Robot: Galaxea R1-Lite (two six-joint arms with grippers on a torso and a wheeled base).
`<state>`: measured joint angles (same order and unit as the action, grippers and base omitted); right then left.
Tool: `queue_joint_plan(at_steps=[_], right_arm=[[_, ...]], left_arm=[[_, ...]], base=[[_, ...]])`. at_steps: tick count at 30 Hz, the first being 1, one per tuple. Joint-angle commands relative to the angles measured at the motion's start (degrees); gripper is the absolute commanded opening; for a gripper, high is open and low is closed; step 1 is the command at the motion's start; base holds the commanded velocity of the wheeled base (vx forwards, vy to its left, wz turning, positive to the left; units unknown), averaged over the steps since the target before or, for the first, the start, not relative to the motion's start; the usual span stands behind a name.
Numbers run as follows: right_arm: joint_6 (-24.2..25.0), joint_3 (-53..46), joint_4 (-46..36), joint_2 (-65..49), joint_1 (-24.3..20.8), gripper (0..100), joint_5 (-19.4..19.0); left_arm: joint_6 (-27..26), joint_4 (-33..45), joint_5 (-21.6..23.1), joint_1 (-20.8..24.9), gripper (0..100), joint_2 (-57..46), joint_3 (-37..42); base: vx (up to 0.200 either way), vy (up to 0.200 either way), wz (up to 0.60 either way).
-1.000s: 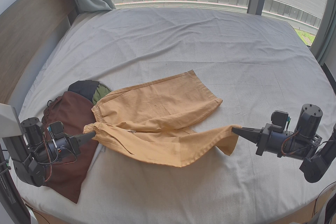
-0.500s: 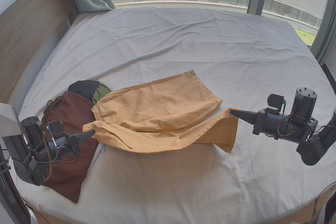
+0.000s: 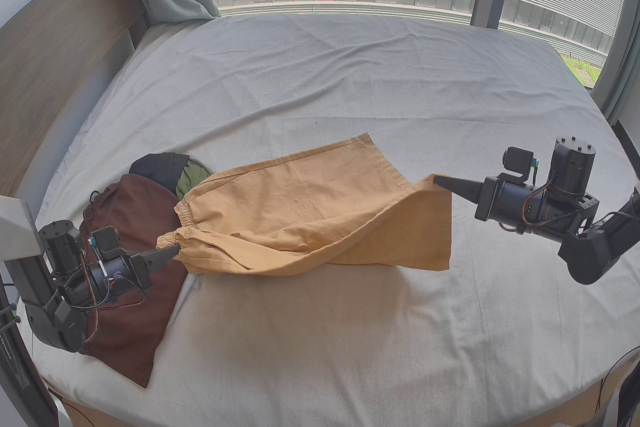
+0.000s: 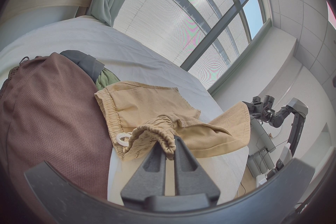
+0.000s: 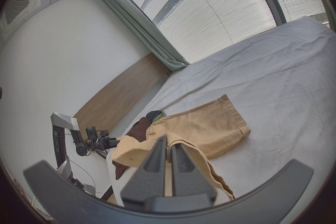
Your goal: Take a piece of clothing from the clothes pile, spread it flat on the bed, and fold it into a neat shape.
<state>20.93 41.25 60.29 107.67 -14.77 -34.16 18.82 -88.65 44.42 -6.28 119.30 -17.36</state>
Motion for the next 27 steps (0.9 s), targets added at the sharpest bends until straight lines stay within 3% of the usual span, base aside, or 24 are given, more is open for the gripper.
queue_joint_plan(at_steps=[1, 4, 27], right_arm=[[0.3, 4.0, -0.8, 2.2, 0.6, 0, 0.0], [0.4, 6.8, -1.1, 3.4, 0.9, 0, -0.1], [2.3, 29.1, -9.9, 13.8, 1.2, 0, -0.6]], left_arm=[[1.5, 0.0, -1.3, 0.0, 0, -0.1, -0.7], [2.1, 0.0, -3.4, 0.0, 0, 0.1, -0.9], [5.0, 0.1, -6.1, 0.0, 0, 1.5, -4.1]], base=[[0.000, 0.000, 0.00], [0.000, 0.000, 0.00], [0.000, 0.000, 0.00]])
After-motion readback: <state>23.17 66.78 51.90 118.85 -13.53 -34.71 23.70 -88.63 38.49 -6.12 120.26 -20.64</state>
